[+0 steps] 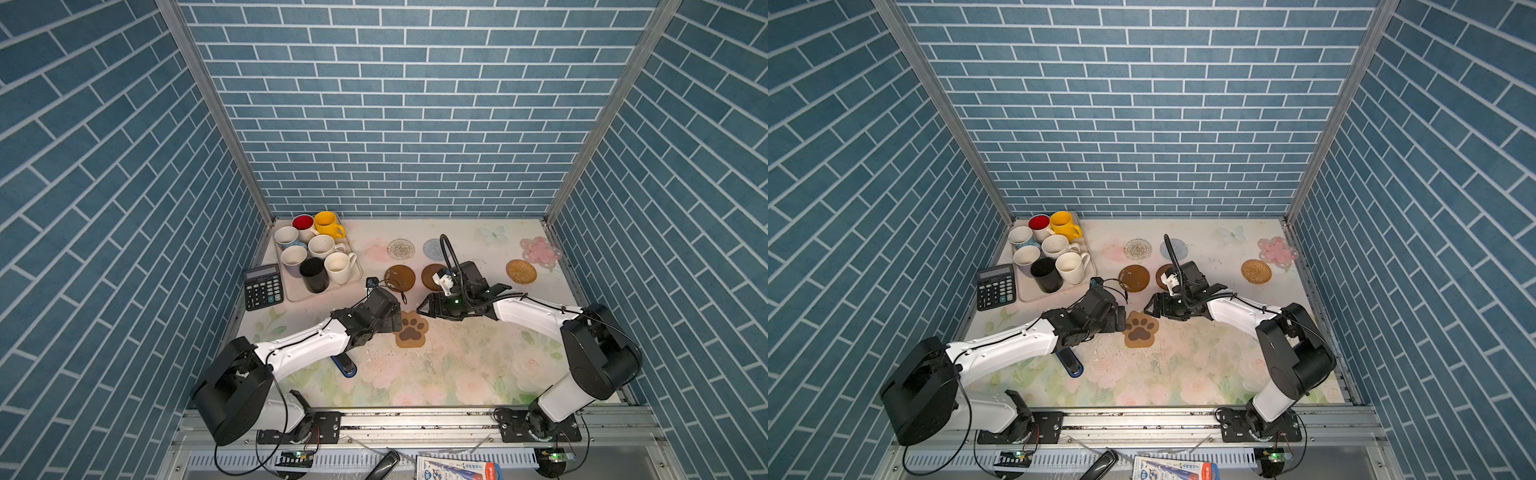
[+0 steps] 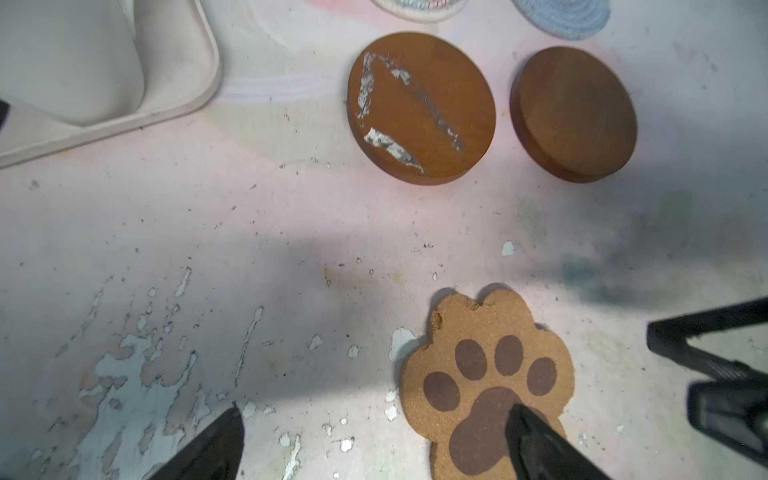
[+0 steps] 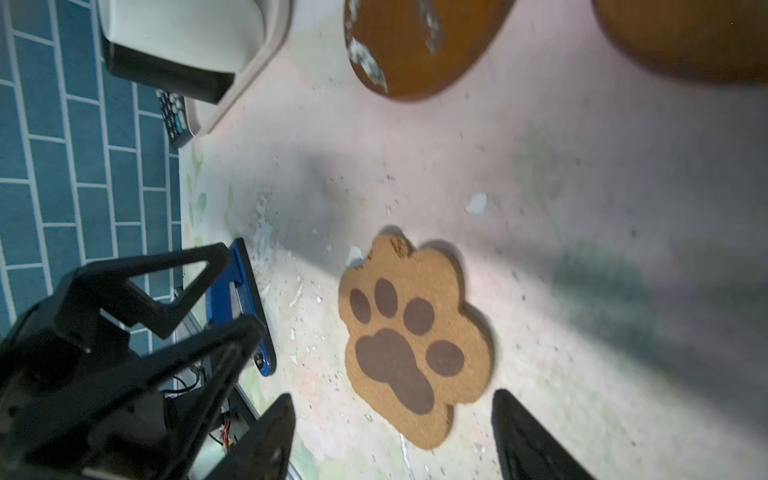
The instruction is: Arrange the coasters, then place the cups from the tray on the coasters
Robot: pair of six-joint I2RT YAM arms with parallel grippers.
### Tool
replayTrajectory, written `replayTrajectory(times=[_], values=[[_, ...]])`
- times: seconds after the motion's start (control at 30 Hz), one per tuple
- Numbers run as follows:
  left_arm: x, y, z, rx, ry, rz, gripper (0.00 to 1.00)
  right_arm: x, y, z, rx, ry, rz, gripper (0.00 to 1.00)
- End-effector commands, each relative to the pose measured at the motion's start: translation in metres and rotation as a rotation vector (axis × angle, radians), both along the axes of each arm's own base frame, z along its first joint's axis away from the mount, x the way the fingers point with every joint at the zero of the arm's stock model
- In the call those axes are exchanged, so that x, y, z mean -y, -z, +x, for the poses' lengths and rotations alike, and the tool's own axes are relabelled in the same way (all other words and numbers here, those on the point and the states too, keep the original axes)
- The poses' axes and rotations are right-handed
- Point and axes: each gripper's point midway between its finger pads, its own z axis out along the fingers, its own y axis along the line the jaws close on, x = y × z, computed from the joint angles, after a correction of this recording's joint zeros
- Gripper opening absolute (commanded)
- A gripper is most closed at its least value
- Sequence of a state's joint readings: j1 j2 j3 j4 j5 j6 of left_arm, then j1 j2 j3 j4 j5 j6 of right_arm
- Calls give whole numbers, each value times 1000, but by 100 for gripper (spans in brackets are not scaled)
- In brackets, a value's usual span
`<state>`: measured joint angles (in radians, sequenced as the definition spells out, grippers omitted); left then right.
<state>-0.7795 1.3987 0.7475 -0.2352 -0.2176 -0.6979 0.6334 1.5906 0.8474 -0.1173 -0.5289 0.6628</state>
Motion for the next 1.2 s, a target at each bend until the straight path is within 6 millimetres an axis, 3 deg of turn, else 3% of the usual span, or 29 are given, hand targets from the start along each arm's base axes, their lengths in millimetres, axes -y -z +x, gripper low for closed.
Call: replayTrajectory(times=[0.0,0.23,0.47,0.87,1.17], values=[[0,11,-7,-49,3,14,98,1,6,-16,-41,28,55,69],[2,3,-6,-37,0,-12,94,3,27,-39,-71,41,77,64],[1,2,-6,-32,-10,-20,93,-9,36,-55,-70,33,83,63],[-14,-1,-9,-15,-18,23,95,-50,39,-52,-76,27,132,61],[-24,2,-7,-21,-32,15,95,-62,47,-36,-63,40,100,61]])
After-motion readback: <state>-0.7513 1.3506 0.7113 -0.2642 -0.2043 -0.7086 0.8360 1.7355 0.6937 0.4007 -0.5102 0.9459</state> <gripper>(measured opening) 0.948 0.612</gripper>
